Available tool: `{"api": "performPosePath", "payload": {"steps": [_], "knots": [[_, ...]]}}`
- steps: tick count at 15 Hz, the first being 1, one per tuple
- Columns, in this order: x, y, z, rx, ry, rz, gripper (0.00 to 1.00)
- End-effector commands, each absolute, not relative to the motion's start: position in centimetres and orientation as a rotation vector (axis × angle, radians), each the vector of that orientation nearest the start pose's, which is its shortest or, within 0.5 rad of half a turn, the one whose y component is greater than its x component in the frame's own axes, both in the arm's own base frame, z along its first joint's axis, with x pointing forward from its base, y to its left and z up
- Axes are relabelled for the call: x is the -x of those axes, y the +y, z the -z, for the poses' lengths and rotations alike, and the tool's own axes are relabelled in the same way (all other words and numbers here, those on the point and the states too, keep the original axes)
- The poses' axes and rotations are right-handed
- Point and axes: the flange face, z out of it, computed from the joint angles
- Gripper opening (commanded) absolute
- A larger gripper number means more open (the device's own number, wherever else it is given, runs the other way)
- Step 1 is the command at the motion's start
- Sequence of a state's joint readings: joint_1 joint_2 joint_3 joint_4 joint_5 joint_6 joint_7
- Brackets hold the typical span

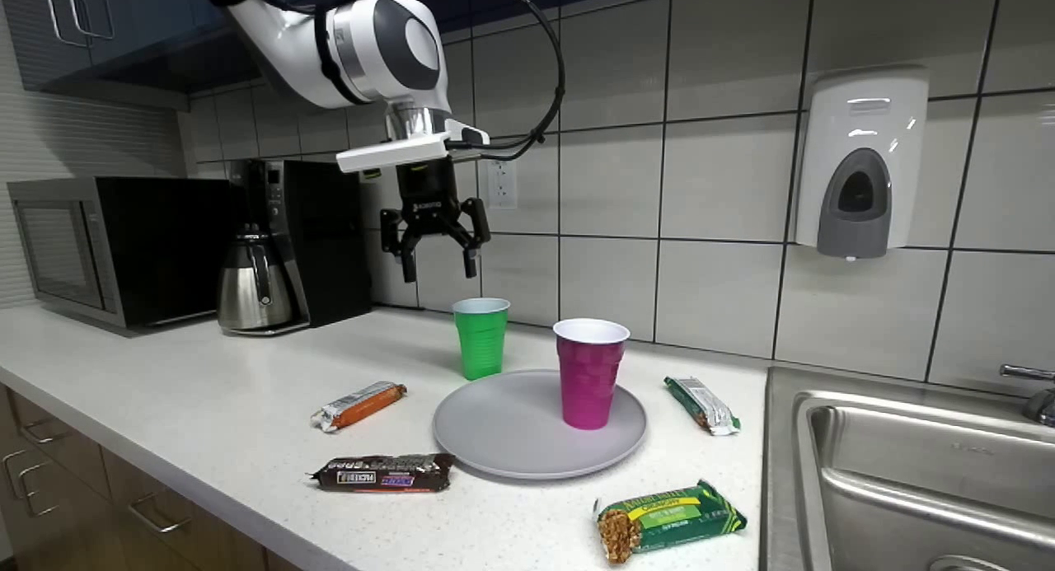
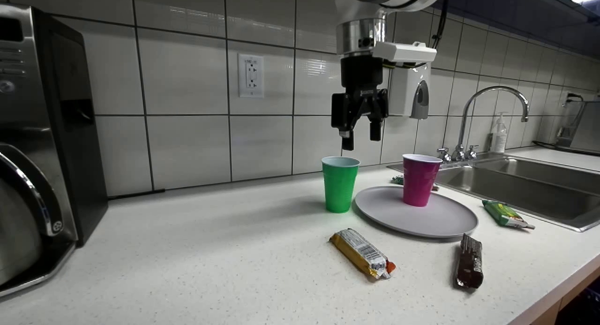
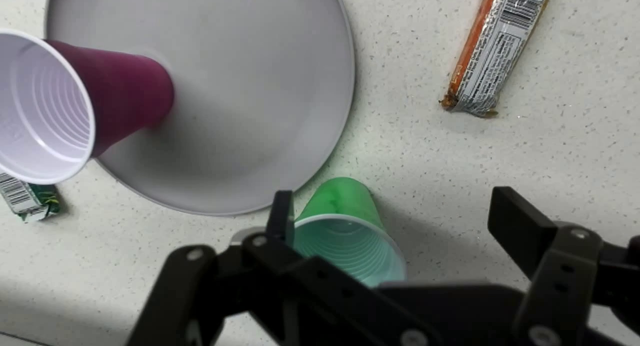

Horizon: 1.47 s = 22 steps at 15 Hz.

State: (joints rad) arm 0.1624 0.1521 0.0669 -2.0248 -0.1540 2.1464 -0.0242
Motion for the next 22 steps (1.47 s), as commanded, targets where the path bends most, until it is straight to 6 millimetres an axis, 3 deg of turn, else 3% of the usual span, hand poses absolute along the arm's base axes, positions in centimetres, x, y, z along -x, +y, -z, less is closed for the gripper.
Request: {"api": "performPosePath", "payload": {"steps": [1,6,14,22], "knots": [[-56.4,12.4,-37.3,3.215,-0.55,-0.03,1.0],[-56.7,11.1,-37.3,3.215,-0.494,-0.014,1.0],[-56.6,5.6,-39.0,3.236,-0.373,0.009,1.0],[-57.9,1.7,-36.0,3.263,-0.253,-0.018,1.0]]}}
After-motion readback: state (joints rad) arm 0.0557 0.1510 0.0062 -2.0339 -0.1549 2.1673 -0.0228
